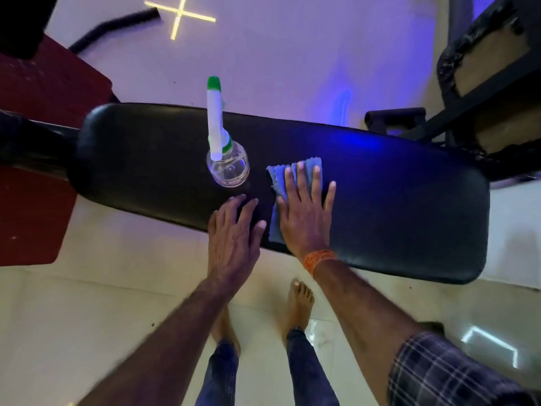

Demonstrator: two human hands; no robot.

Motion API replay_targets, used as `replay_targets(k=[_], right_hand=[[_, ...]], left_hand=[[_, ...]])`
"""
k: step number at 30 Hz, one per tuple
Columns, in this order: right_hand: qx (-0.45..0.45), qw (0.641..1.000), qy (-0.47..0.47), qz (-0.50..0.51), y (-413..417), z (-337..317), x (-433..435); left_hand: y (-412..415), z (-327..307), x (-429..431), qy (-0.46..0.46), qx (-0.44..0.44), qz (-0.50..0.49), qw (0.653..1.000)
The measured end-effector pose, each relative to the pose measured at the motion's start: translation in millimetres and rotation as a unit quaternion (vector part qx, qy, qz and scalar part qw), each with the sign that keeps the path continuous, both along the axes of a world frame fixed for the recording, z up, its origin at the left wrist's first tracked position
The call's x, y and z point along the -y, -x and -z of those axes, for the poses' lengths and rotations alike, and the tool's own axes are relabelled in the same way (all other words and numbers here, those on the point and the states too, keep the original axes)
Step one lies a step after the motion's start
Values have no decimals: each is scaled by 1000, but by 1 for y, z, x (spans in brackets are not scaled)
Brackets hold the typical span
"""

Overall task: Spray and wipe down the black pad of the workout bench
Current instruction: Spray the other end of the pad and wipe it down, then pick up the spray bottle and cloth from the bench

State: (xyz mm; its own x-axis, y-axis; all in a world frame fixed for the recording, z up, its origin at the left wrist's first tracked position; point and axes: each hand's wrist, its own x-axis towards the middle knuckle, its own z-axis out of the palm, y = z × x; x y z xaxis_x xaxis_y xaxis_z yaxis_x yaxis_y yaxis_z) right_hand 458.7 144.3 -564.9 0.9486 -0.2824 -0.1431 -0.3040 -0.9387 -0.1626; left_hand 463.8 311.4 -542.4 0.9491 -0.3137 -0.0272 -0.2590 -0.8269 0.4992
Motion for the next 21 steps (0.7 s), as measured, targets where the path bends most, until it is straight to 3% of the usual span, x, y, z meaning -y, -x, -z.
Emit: replay_targets(k=[4,9,13,15,18,21], right_hand=[[-19,998,-12,-56,-46,-4,16],[-3,971,-41,-234,9,-11,22],[-12,958,-100,-267,28,-25,25],[-2,959,-145,-243,23,-40,24],[-74,957,-238,-148,10,-73,25],[-107,899,-425,22,1,-91,30]], left_hand=[[-1,0,1,-43,4,-8,999],[1,-8,11,-56,-25,-39,997],[2,-18,15,-34,-88,-61,994],[-2,-31,17,1,-128,-104,986],[-5,-59,24,88,-161,-250,951],[-27,-84,27,176,-115,-330,920]])
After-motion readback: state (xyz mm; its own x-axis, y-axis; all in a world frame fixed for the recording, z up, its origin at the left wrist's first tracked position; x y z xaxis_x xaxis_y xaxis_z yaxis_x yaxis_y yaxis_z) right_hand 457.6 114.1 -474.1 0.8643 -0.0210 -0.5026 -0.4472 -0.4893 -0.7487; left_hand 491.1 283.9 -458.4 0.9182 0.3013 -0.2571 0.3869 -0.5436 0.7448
